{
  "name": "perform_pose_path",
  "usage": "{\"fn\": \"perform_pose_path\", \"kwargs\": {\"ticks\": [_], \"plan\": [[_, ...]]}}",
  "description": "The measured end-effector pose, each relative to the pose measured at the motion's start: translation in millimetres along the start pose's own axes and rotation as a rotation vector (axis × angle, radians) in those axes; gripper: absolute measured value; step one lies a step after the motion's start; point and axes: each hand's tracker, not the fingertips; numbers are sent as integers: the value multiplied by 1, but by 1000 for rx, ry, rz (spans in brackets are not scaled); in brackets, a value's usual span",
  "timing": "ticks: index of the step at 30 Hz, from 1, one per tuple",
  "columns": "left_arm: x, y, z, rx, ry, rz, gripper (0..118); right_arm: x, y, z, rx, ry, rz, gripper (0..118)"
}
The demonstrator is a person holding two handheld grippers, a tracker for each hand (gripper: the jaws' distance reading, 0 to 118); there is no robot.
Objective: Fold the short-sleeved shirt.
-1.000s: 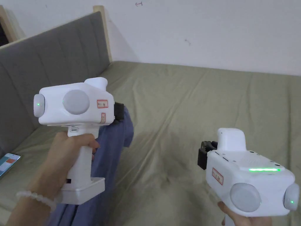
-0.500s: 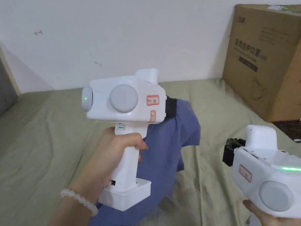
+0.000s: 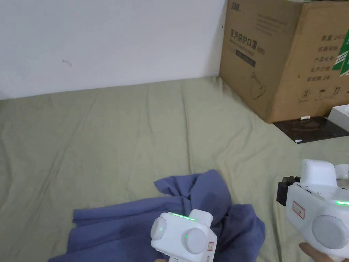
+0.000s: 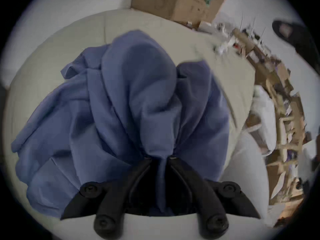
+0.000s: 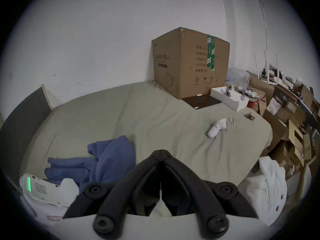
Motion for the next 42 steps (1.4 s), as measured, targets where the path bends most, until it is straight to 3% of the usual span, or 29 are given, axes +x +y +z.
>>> {"fn": "perform_pose_path", "kwargs": {"ticks": [3,7,8,10,11,12,16,17,20,21,24,29,30,31,33,34,42], "plan": [[-7,9,4,19,-65,108,8,-9,-4,-3,-15,21,6,0],[-14,9,12,38,-71,143,21,-22,-3,-6,-31,54,16,0],[-15,7,17,57,-66,145,37,-25,-3,-7,-34,64,25,0],[-19,7,30,77,-64,150,89,-33,-2,-7,-34,77,49,0],[-22,7,39,94,-77,155,105,-38,-2,-8,-37,80,57,0],[-26,7,49,117,-84,160,109,-41,-1,-8,-39,86,61,0],[-56,3,96,212,-30,176,105,-58,-1,-12,-54,130,64,0],[-67,-1,109,234,-16,191,98,-64,-1,-12,-58,141,76,0],[-102,-20,135,268,64,279,10,-82,-3,-13,-63,173,120,0],[-114,-29,137,265,94,310,2,-87,-4,-13,-64,188,122,0],[-149,-61,137,207,143,385,0,-100,-7,-19,-90,235,109,0],[-191,-97,139,210,172,533,0,-123,-15,-29,-124,250,159,0],[-198,-99,140,220,173,538,8,-125,-15,-31,-132,257,159,0],[-208,-98,142,231,180,571,29,-127,-16,-34,-136,260,159,0],[-227,-90,147,241,180,615,89,-131,-17,-38,-148,263,163,0],[-237,-85,148,237,181,629,102,-132,-18,-40,-154,262,168,0],[-298,-17,113,180,208,684,104,-129,-24,-67,-212,242,172,0]]}}
